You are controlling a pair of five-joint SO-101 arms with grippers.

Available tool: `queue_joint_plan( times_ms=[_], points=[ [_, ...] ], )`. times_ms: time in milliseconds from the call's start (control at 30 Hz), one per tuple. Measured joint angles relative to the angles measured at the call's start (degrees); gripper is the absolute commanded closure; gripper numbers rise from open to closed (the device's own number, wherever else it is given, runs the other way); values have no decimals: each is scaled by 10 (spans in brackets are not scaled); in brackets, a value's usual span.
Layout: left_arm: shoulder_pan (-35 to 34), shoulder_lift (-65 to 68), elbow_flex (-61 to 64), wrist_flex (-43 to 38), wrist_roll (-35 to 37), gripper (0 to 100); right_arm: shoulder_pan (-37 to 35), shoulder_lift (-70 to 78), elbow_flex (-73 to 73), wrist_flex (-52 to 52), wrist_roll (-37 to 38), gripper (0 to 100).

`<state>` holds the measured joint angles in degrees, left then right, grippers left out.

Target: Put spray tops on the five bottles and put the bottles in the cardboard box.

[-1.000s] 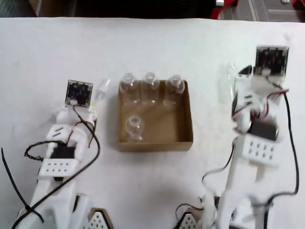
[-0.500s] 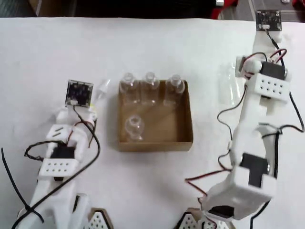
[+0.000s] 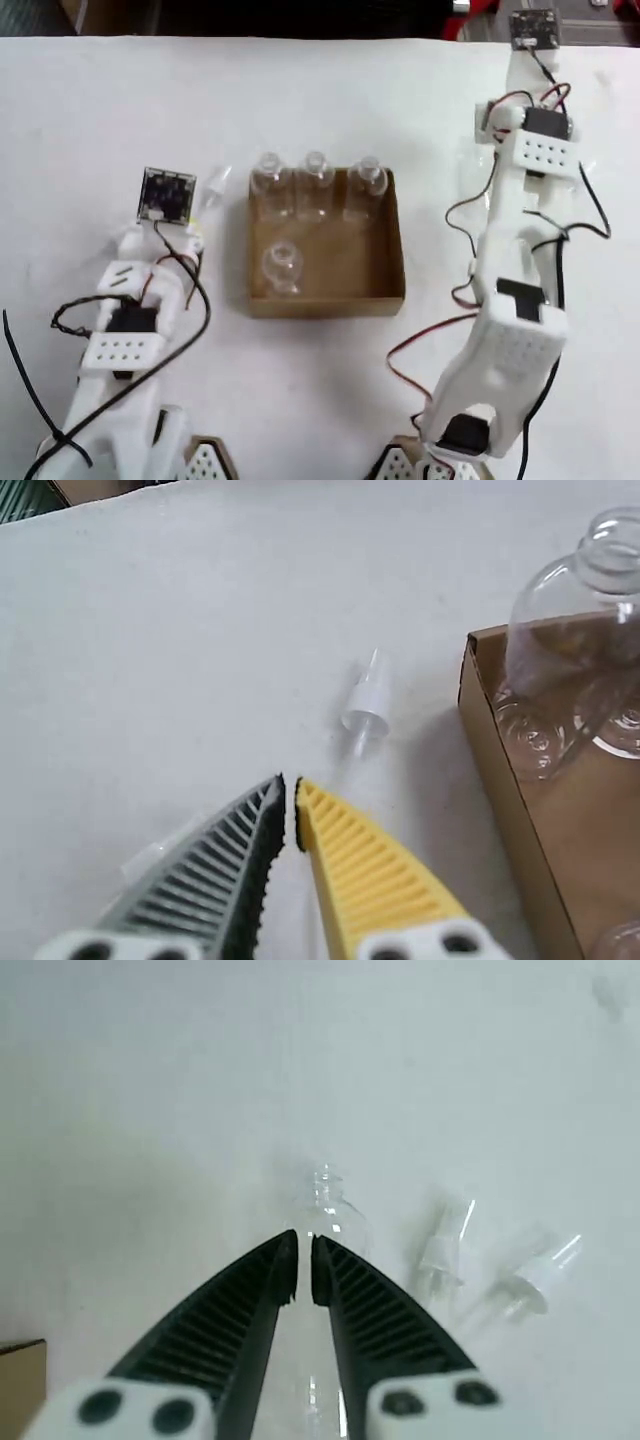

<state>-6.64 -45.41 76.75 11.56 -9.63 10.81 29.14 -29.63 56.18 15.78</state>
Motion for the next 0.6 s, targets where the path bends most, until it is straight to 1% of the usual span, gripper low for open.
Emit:
queue_joint_plan(
  times_ms=[67,400,533,600],
  points=[
    [0,0,0,0,0,976,-4,36,-29,-7,0,884],
    [0,0,0,0,0,976,-3,235,-185,-21,-1,885],
    [0,0,0,0,0,976,1,280,-233,-18,0,886],
    [0,0,0,0,0,976,2,295,-260,2,0,886]
  ],
)
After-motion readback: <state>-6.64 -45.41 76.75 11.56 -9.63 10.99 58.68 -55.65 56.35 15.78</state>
